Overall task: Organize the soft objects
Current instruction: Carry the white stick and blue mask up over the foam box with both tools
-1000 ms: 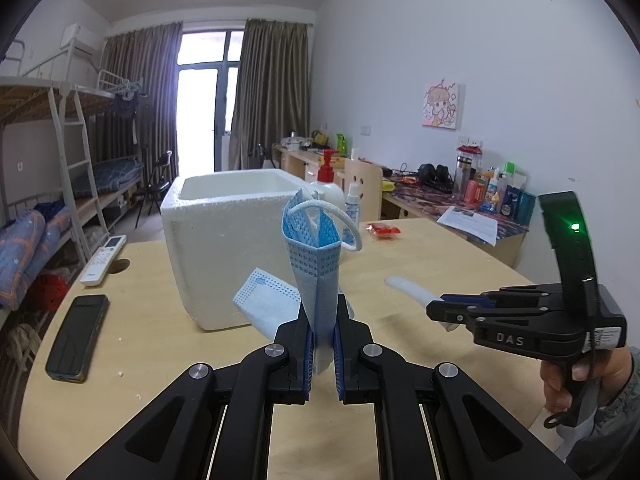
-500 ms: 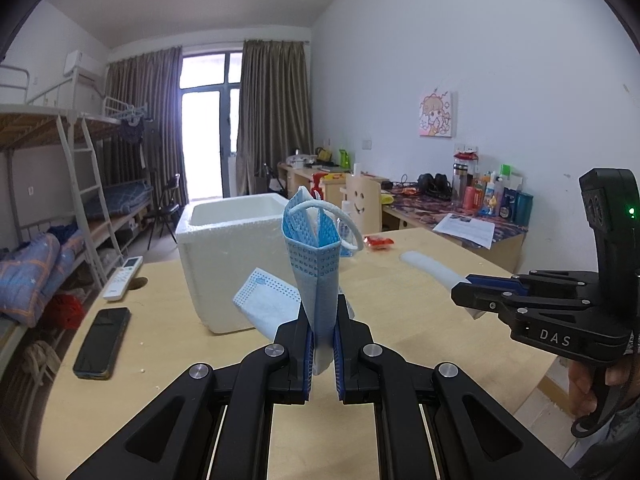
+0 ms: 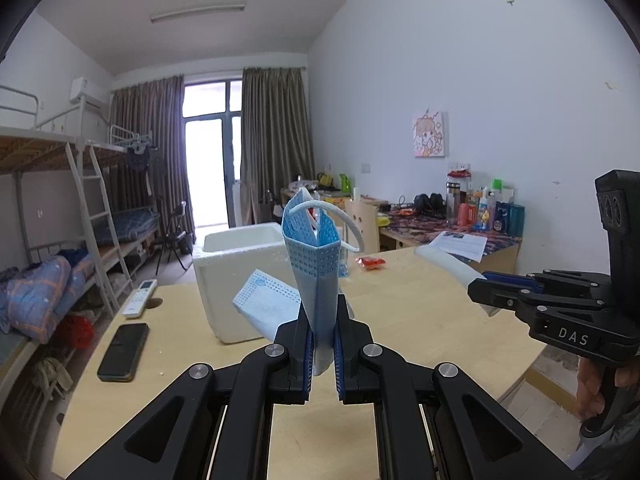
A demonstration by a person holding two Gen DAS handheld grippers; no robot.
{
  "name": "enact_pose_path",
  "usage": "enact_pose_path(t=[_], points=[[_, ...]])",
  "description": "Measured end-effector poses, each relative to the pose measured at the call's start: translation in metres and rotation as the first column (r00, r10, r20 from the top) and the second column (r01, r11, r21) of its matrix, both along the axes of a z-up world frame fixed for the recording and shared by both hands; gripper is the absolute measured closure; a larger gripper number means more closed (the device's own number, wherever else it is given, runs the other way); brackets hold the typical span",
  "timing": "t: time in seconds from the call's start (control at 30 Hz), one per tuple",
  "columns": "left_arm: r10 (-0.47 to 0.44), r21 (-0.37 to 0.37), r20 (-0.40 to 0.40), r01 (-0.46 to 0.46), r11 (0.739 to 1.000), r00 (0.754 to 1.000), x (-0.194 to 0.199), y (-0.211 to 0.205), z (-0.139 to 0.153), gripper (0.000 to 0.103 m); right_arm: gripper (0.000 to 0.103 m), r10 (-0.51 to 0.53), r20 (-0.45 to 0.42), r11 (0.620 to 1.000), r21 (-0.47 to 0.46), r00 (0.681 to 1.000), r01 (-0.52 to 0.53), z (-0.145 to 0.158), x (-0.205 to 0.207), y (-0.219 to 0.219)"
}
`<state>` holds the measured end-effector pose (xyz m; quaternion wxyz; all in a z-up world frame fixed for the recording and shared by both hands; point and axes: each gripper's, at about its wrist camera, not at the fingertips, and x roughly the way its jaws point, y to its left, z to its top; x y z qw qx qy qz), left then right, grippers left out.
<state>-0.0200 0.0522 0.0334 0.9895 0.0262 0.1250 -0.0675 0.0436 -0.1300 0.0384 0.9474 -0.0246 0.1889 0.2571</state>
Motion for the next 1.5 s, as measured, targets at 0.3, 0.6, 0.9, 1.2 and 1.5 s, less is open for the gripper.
enact_pose_path(t=[0.3,0.6,0.9,1.2,1.5], points=[[0.009,0.009,0.064,-0.01,1.0,0.998,-0.026,-0.001,0.011,0.094,0.083,0.015,0.084,1.0,0.007,0.996,-0.016,0.015,-0.026,-0.002],[0.016,0.003,0.097,-0.016,1.0,0.995,-0.032,0.01,0.017,0.094,0.083,0.057,0.117,0.998,0.009,0.991,-0.059,0.02,-0.029,0.005],[0.034,-0.012,0.077,-0.033,0.999,0.996,-0.011,0.023,0.018,0.094,0.083,0.092,0.111,0.996,0.005,0.99,-0.093,0.023,-0.008,0.017],[0.068,-0.025,0.029,-0.067,0.997,0.997,0.022,0.04,0.018,0.094,0.083,0.109,0.082,0.994,0.003,0.991,-0.11,0.026,0.019,0.031],[0.078,-0.033,0.007,-0.078,0.996,0.997,0.044,0.048,0.021,0.094,0.083,0.13,0.047,0.992,-0.015,0.99,-0.129,0.03,0.043,0.046]])
